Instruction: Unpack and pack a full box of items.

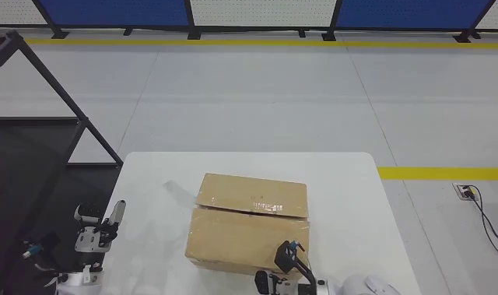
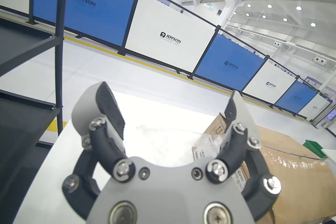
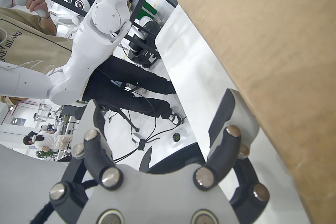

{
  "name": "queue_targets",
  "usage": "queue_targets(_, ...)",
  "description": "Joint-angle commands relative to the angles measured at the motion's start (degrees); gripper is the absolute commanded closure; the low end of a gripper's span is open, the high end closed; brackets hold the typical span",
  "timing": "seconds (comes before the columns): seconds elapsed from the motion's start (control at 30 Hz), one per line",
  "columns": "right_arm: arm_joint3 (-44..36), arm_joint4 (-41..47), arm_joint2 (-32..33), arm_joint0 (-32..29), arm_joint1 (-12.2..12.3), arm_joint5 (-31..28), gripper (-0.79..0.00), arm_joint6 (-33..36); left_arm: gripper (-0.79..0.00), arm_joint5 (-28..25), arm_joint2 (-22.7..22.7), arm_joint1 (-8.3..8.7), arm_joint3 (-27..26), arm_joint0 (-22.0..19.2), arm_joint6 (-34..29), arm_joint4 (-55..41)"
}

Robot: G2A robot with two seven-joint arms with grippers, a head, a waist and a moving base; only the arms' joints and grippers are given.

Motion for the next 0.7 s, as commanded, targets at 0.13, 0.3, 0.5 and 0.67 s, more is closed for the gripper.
queue_targets(0.13,0.0,-0.3,-0.5,0.8,-0.9,1.1,-0.785,-1.8,-0.785,0.0,0.0,0.00,0.0,0.0,0.0,0.0)
queue_targets(0.3,1.1,-1.2,-1.5,2.0,-1.9,2.4,-0.785,-3.5,-0.785,0.0,0.0,0.00,0.0,0.0,0.0,0.0)
queue_targets(0.5,2.8,-0.8,-3.0,3.6,-3.2,2.4,-0.785,-4.7,-0.785,0.0,0.0,0.00,0.0,0.0,0.0,0.0)
queue_targets(0.67,3.9,-0.5,-3.4,4.2,-4.1,2.7,-0.785,-5.8,-0.785,0.0,0.0,0.00,0.0,0.0,0.0,0.0)
